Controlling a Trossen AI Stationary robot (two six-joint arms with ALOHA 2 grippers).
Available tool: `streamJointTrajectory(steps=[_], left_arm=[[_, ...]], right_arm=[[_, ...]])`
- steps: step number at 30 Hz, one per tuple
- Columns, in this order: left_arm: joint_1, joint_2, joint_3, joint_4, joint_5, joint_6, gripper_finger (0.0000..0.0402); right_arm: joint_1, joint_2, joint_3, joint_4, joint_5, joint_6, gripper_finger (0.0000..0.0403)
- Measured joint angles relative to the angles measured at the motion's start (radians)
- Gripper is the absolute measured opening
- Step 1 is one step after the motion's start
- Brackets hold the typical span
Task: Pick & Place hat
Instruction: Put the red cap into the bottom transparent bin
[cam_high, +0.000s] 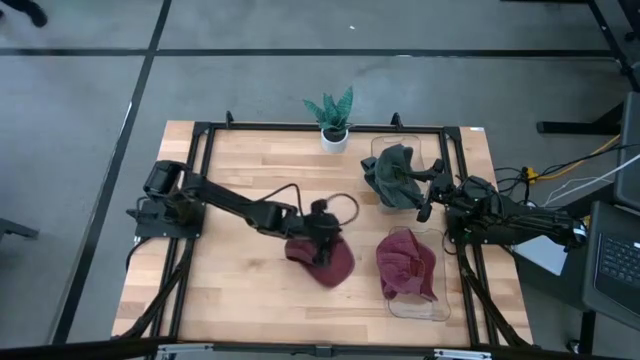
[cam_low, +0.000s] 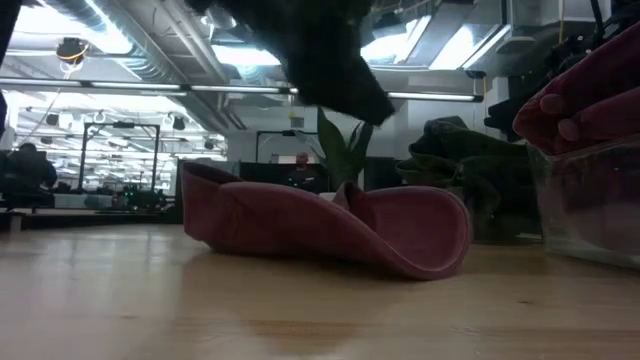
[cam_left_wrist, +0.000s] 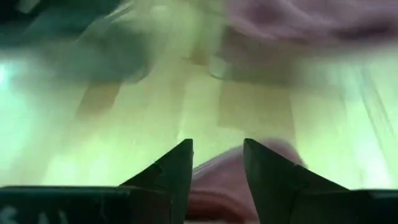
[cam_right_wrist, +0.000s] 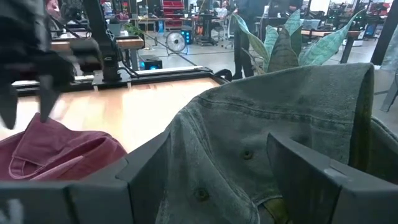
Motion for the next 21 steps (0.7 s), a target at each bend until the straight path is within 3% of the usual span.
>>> streamJointTrajectory(steps=[3, 6, 10, 14, 21], left_arm=[[-0.001, 0.000, 0.091, -0.207, 0.061, 0.258, 0.0138], [0.006, 0.001, 0.166, -0.405, 0.099, 0.393, 0.0139], [0.020, 0.005, 0.233, -0.588, 0.109, 0.393, 0.0139], [0.022, 0.006, 0.275, -0.672, 0.070, 0.337, 0.0143], [0.061, 0.006, 0.273, -0.814, 0.195, 0.338, 0.0182]], right_arm=[[0.000, 0.000, 0.000, 0.000, -0.001, 0.000, 0.0264], [0.000, 0.000, 0.000, 0.000, 0.000, 0.000, 0.0264], [0.000, 0.000, 0.000, 0.000, 0.000, 0.000, 0.0264], [0.000, 0.000, 0.000, 0.000, 0.000, 0.000, 0.0264], [0.000, 0.000, 0.000, 0.000, 0.000, 0.000, 0.0264]])
